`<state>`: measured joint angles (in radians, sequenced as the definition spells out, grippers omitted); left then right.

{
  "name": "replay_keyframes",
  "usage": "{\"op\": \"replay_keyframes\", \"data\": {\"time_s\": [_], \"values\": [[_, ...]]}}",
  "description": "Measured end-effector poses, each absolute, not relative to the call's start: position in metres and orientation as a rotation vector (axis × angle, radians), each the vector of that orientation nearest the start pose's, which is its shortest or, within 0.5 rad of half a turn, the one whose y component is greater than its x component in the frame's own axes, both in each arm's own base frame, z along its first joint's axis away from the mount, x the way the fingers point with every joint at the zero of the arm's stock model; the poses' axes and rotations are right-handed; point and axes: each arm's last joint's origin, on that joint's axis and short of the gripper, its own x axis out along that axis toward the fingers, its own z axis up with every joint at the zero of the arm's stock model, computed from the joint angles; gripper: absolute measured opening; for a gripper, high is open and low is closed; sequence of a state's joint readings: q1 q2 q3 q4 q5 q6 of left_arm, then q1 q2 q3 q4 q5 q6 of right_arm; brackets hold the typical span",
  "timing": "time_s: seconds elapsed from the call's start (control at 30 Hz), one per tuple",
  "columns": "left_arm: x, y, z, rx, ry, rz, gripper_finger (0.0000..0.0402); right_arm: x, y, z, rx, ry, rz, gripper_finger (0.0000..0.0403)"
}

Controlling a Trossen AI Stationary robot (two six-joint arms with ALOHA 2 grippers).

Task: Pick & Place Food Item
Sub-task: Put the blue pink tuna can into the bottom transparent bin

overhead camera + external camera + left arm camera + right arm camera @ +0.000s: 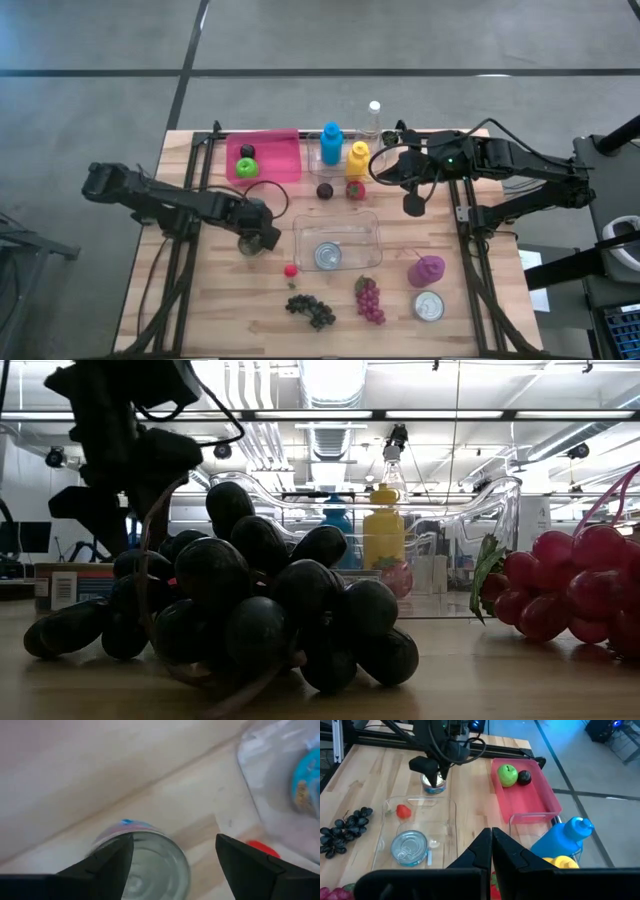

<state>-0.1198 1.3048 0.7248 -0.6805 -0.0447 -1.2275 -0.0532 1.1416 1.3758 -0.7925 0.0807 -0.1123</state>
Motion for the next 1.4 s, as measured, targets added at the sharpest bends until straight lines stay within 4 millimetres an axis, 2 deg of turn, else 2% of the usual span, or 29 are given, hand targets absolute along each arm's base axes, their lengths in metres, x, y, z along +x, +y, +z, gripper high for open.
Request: {"op": "replay_keyframes", "data": {"time_s": [0.2,0.43,0.57,0.87,1.2,1.4], "values": [[0.22,-0.026,0.19,-0.906,1.167,0.591,0.0285,0.216,-0.014,0.408,-0.121,0.566,-0.098,0.0008],[0.204,-0.025,0.208,-0.879,1.342,0.767,0.0275,0.216,-0.014,0.408,-0.119,0.566,-0.098,0.0008],[0.2,-0.026,0.212,-0.875,1.379,0.805,0.0239,0.216,-0.014,0.408,-0.117,0.566,-0.099,0.0008],[0.201,-0.029,0.209,-0.869,1.375,0.788,0.0123,0.216,-0.014,0.407,-0.117,0.567,-0.099,0.0008],[0.196,-0.029,0.19,-0.937,1.347,0.853,0.0018,0.216,-0.014,0.408,-0.117,0.557,-0.099,0.0008],[0.195,-0.029,0.191,-0.944,1.35,0.868,0.0005,0.217,-0.014,0.409,-0.119,0.544,-0.1,0.0008]]}}
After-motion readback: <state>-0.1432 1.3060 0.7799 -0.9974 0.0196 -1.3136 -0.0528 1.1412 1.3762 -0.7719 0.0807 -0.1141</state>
